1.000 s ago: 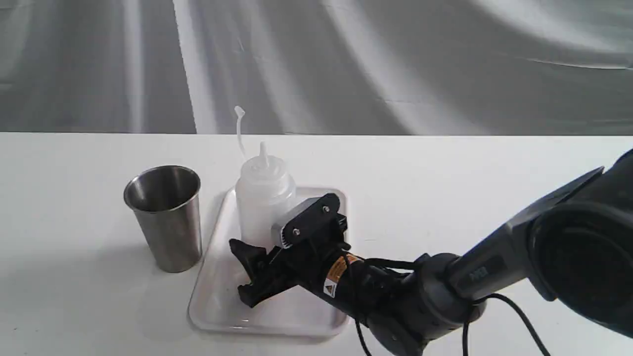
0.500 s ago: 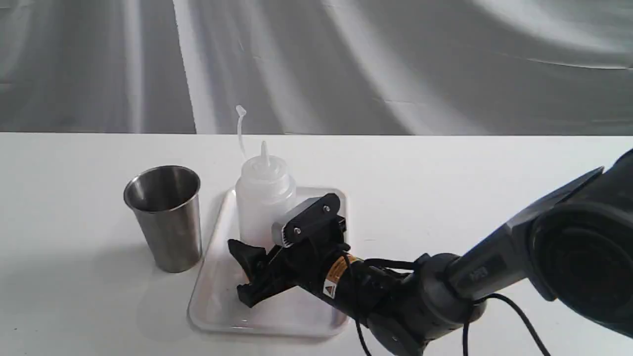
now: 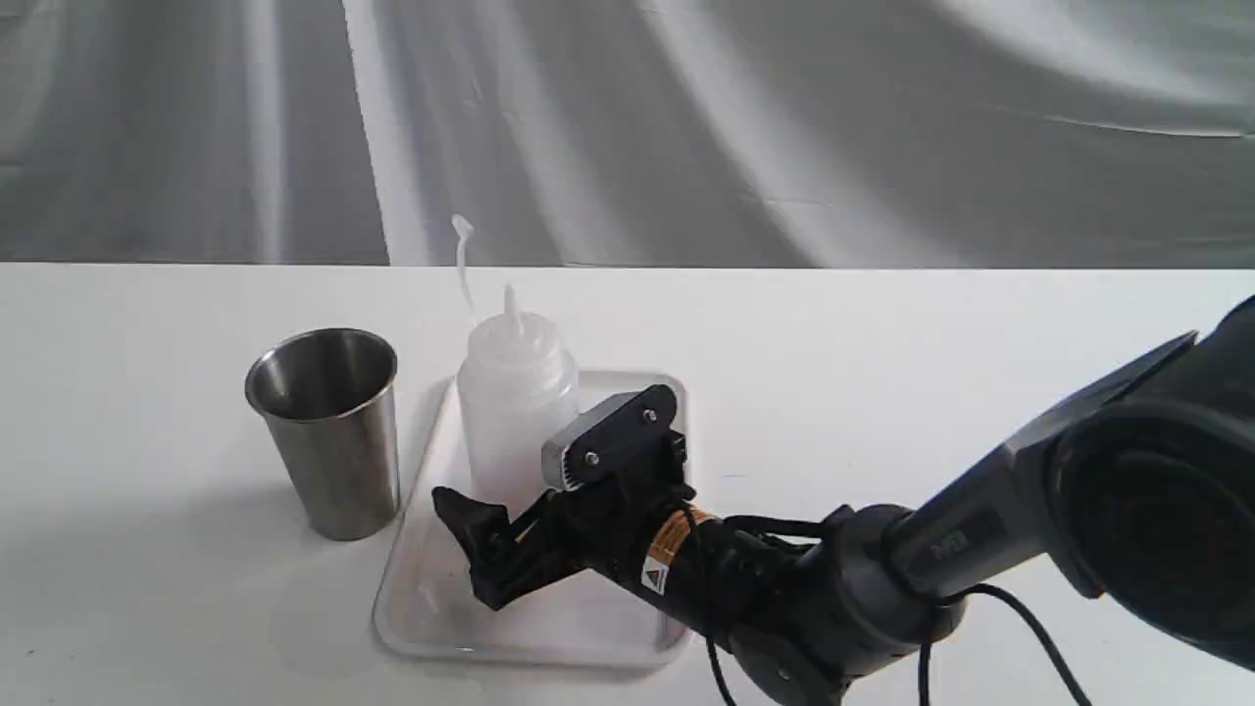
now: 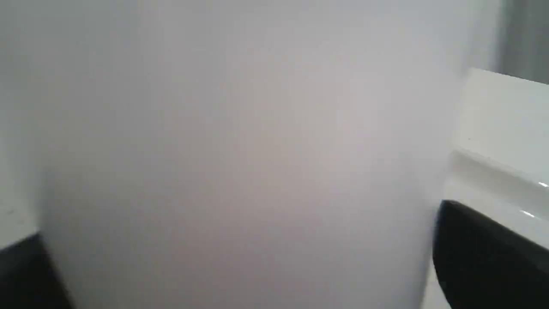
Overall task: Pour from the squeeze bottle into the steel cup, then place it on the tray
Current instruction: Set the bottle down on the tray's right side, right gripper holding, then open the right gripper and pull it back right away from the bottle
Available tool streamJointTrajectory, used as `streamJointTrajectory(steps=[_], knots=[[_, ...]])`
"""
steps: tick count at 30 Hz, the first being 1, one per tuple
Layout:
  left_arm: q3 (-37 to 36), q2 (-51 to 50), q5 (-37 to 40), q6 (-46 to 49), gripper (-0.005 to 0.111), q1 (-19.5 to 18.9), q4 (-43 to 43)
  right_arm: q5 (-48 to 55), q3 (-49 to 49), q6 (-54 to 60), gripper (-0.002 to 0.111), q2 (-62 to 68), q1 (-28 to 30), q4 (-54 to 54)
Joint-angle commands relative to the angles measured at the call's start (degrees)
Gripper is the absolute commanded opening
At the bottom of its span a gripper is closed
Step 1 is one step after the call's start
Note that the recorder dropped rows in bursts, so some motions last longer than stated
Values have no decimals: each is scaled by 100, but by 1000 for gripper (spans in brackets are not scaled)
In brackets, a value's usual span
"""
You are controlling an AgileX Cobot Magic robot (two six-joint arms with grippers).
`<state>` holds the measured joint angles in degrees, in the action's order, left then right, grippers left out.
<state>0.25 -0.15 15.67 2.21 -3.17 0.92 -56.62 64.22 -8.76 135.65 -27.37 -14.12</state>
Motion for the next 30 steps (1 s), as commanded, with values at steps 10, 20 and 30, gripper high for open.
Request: streamJointTrajectory(steps=[10,20,30], knots=[[-25,15,-43,-11,0,46,4,85,-107,-235,105,-103,-6,-85],[-25,15,-43,-11,0,46,4,128,-1056,486,105,-917,-6,-97],[-25,15,-43,-23,0,46,4,188,-2409,486,105,-2190,15,-5]])
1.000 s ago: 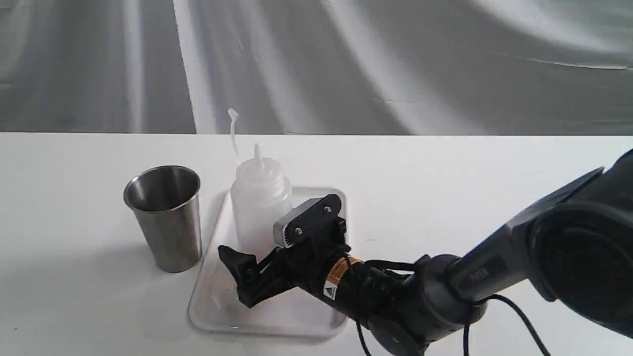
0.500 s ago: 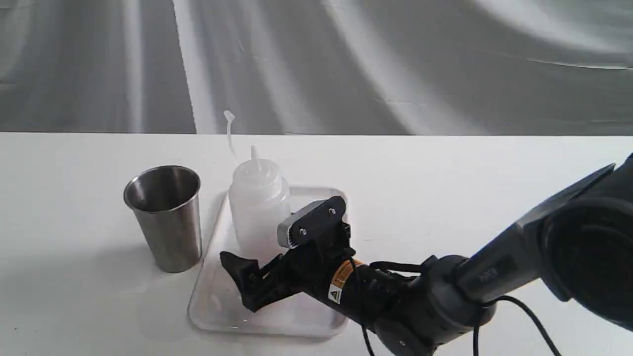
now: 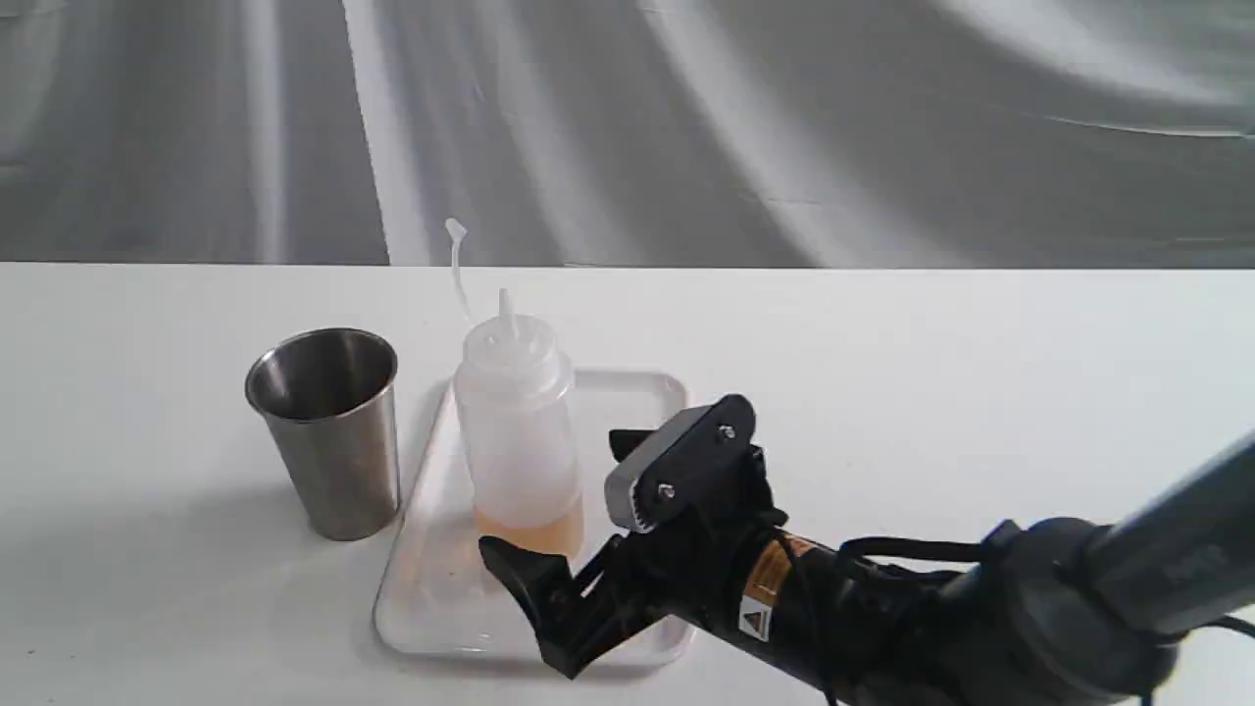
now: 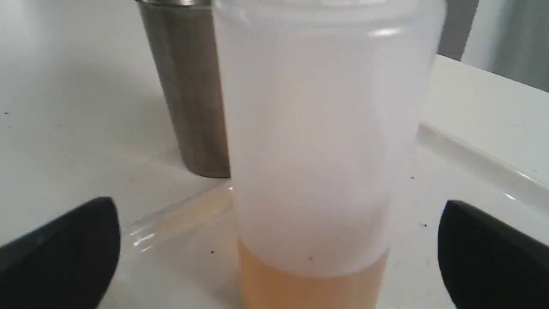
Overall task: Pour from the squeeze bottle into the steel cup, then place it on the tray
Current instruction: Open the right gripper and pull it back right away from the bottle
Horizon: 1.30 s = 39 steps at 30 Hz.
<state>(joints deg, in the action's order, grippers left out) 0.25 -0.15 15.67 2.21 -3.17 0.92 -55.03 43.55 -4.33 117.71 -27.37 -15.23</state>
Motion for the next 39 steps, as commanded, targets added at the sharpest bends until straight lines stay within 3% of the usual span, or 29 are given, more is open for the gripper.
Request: streamJointTrajectory(steps=[1,11,15,18,27,39], knots=[[-25,15,-43,-23,0,46,4,29,-482,43,105,-548,20,224],[-25,15,-43,-7,0,46,4,44,-1376,-51,105,-2085,20,255],[-25,15,-43,-7,0,46,4,304,-1549,-170,99,-2660,20,88],[-25,15,-43,-18,0,46,4,623,-1657,-170,85,-3146,20,-205],[-25,15,-43,-18,0,46,4,1120,-2290,-552,1,-4690,-4,-281],[-25,15,-43,-6,0,46,4,3152,-2906,-1197,0,-7015,-4,-659]])
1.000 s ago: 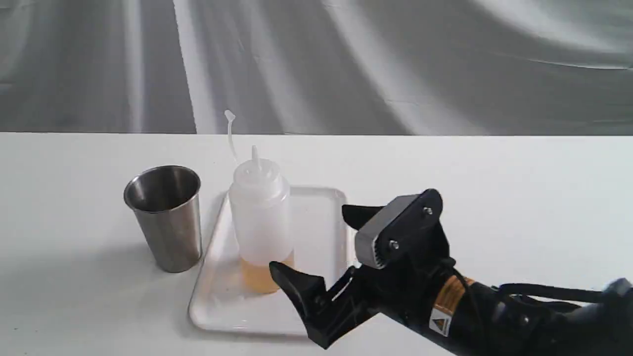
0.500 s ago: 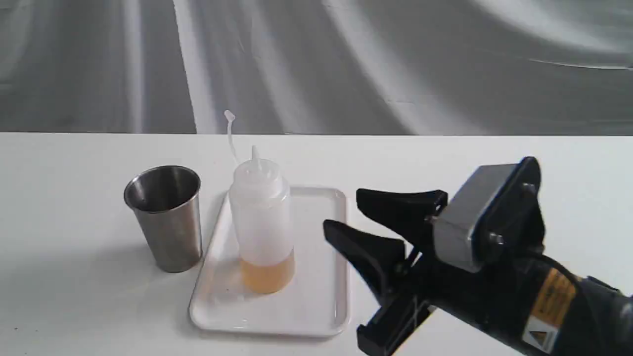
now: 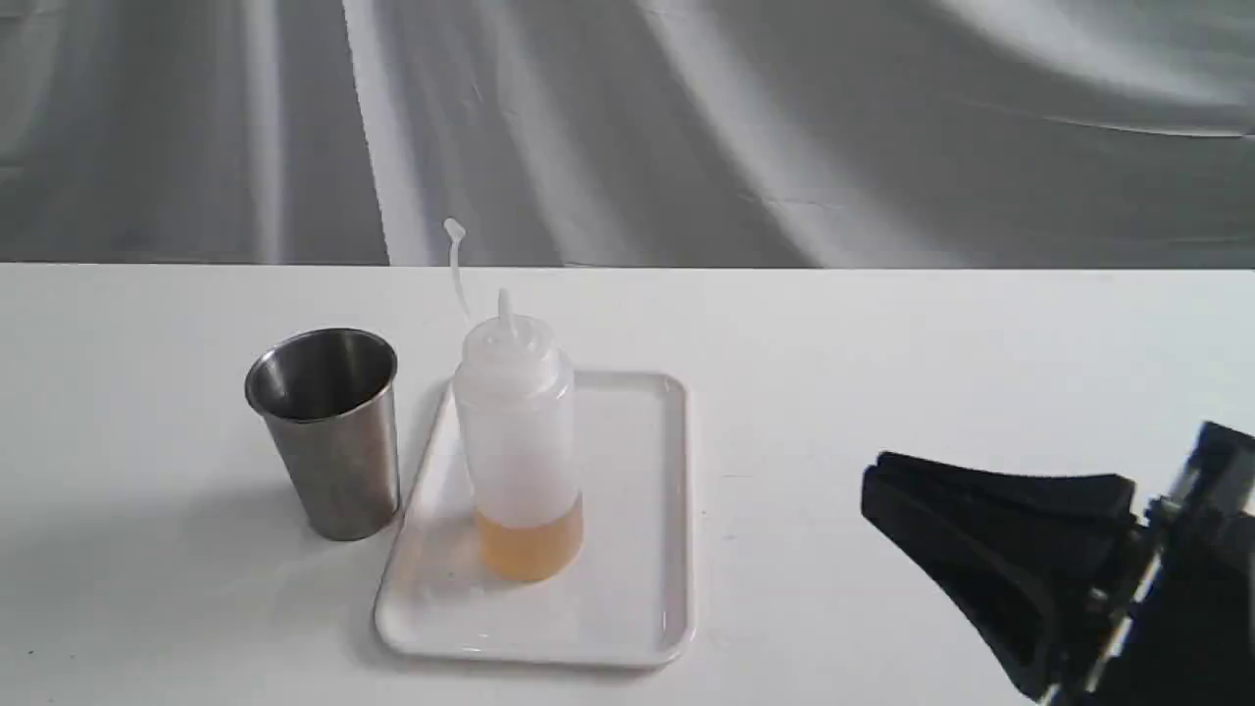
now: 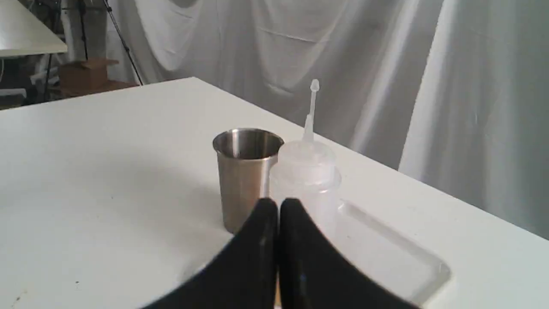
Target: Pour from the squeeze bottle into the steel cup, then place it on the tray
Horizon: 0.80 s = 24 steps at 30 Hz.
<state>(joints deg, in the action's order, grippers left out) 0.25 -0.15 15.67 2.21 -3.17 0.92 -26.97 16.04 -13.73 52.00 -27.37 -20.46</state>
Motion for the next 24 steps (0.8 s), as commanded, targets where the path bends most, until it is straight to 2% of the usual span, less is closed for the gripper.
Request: streamJointTrajectory(steps=[1,11,24], knots=[[-25,15,-43,-6,0,46,4,413,-253,-379,0,-662,-4,-137],[-25,15,-43,-22,0,46,4,747,-560,-443,0,-1767,-4,-240],[-25,15,-43,-12,0,46,4,752,-560,-465,0,-2276,-18,-202]])
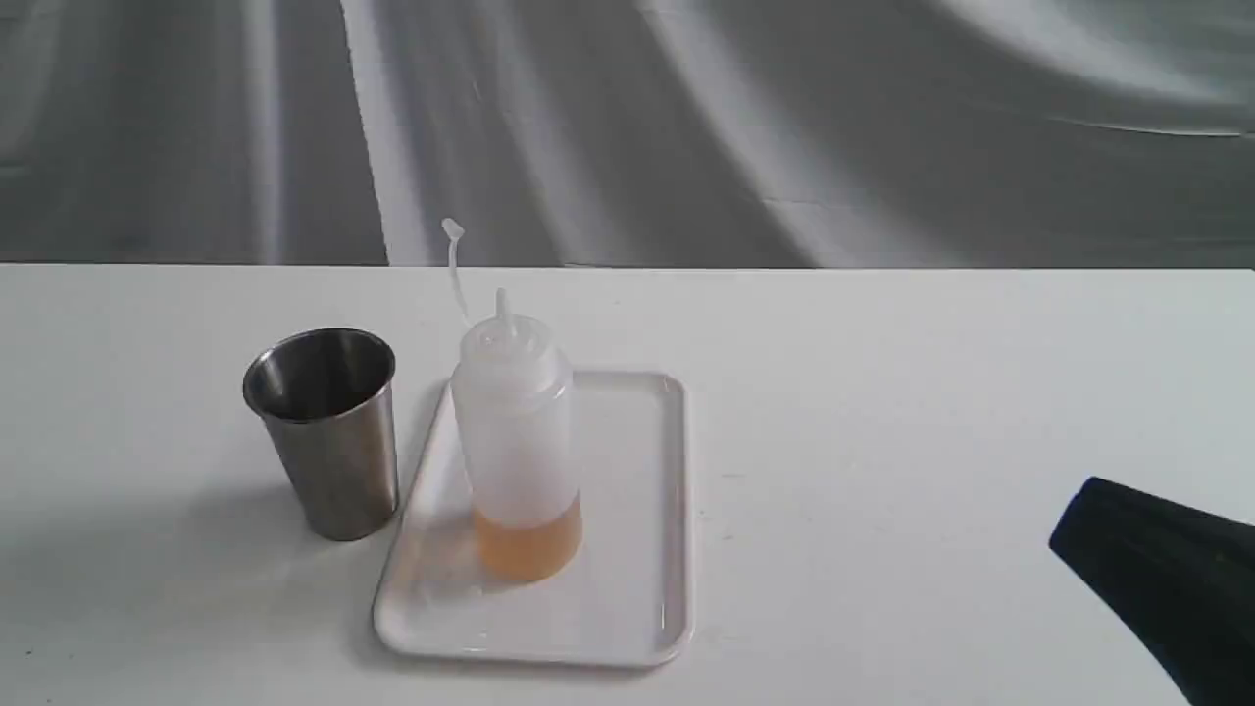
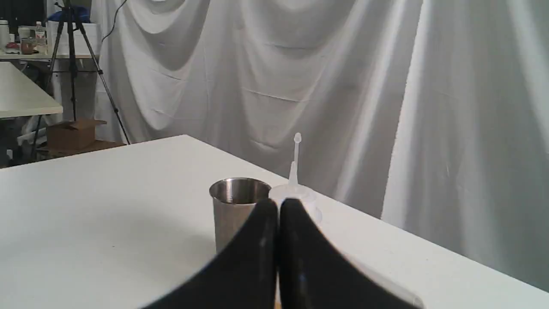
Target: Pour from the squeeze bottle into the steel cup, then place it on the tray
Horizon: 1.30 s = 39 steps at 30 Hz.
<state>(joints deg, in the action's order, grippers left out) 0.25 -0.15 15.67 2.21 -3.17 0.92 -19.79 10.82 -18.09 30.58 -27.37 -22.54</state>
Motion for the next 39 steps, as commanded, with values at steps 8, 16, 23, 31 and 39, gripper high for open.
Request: streamJointTrajectory(steps=[8,16,23,31,39], knots=[[-25,15,-43,-23,0,46,4,34,-37,-30,0,-795,-7,6],[-25,15,-43,-10,0,46,4,34,-37,-14,0,-1429,49,-4],[-25,15,-43,-10,0,46,4,229,-37,-137,0,-1744,691,-4],[-25,15,-43,-26,0,46,4,865,-37,-629,0,-2041,1573,6],[-25,15,-43,-10,0,46,4,1420,-46,-811,0,-2039,2304,6]])
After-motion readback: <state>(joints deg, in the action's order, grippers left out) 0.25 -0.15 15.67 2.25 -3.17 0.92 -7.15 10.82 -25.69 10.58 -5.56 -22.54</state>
